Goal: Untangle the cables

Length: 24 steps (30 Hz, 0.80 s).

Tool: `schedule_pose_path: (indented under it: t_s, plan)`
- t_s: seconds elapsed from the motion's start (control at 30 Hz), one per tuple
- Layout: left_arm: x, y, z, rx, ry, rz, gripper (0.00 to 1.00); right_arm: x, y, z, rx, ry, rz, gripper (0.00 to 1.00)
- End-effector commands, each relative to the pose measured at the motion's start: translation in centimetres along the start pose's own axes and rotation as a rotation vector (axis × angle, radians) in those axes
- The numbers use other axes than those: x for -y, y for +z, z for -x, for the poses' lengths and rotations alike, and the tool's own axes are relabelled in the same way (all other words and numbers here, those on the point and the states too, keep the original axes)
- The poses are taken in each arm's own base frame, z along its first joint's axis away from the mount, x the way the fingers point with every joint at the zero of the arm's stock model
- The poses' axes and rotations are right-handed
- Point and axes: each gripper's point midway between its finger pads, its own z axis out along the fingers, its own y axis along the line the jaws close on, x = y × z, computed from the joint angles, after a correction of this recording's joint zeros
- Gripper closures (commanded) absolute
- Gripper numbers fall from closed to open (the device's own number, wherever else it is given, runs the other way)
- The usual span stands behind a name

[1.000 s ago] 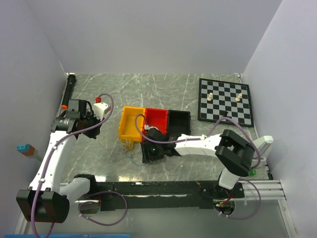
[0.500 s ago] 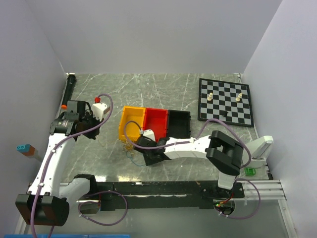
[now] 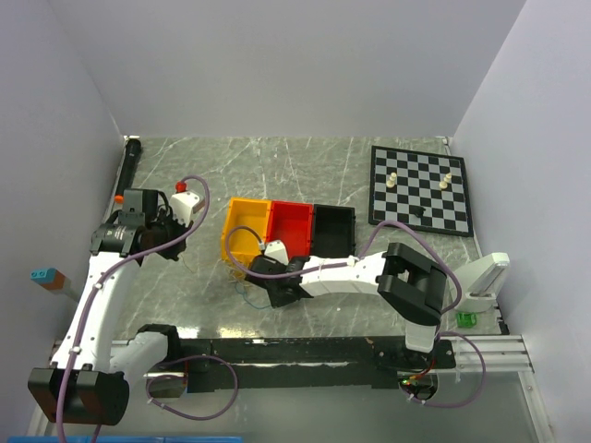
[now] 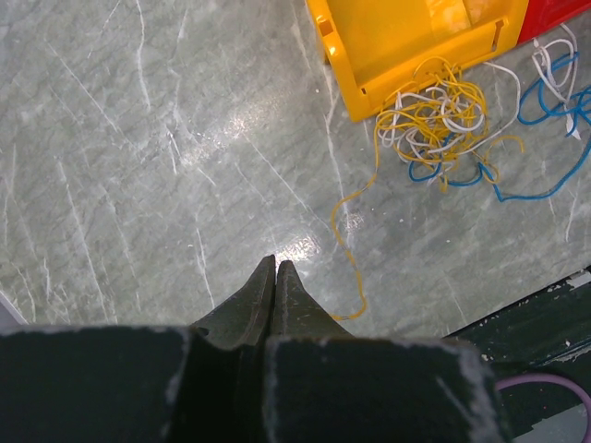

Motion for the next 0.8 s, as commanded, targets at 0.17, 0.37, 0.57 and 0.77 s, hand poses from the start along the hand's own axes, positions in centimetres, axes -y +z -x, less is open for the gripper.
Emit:
schedule_pose_path:
  t_s: [0.17, 0.37, 0.57, 0.77]
  plan:
    - [0.7, 0.1, -0.3, 0.008, 0.004, -0.028, 0.99, 2.0, -1.4, 0.2, 0.037, 0.038, -0.053, 1.00]
    - [0.7, 0.4, -0.4, 0.002, 0.003, -0.034, 0.99, 1.0, -2.6, 1.3, 0.068, 0.083, 0.001, 0.59]
    - [0.7, 0.3, -0.5, -0.006, 0.007, -0.034, 0.99, 0.0, -2.9, 1.9, 0.071, 0.119, 0.052, 0.44]
    - [0.7, 0.2, -0.4, -0.008, 0.009, -0.034, 0.98, -1.3, -2.1, 1.9, 0.034, 0.112, 0.067, 0.43]
